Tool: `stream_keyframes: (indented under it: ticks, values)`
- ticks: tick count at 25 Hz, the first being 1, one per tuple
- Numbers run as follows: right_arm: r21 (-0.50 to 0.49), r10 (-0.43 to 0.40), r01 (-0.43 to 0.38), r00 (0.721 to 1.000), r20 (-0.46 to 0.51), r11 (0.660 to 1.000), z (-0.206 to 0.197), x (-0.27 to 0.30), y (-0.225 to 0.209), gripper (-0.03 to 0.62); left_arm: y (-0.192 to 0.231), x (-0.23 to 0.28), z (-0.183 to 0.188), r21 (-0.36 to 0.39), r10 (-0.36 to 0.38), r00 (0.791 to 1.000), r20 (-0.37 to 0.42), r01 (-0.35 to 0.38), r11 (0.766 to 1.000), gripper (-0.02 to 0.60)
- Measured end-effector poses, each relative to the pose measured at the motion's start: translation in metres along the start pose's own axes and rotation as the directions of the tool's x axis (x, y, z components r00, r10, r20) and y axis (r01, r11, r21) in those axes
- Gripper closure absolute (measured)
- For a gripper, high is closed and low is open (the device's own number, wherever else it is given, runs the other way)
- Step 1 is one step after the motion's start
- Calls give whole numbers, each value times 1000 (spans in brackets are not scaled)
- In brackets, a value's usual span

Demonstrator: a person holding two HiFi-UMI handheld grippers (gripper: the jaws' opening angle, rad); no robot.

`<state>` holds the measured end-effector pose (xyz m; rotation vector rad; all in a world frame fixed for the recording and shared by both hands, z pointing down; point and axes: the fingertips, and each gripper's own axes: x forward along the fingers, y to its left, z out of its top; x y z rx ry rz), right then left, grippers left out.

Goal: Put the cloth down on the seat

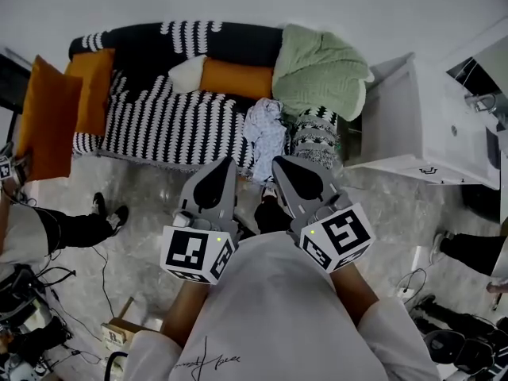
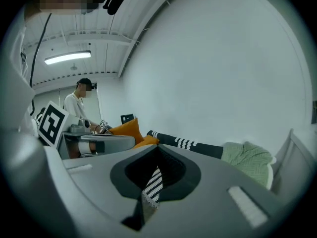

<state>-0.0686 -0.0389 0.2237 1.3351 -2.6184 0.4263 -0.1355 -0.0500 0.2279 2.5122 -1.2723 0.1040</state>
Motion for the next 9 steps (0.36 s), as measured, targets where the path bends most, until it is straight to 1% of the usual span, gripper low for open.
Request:
stream_keyframes:
  ticks: [4,9]
  values:
    - [7,7,-7,1000,11,1000,2,-4,13,591,-4,-10,4,-5,1,1000,14,-1,1000,580]
    - [0,-2,2,1000,15,1000,7,6,33,591,9,-23,8,-19,-2,1000,20,3,1000,580]
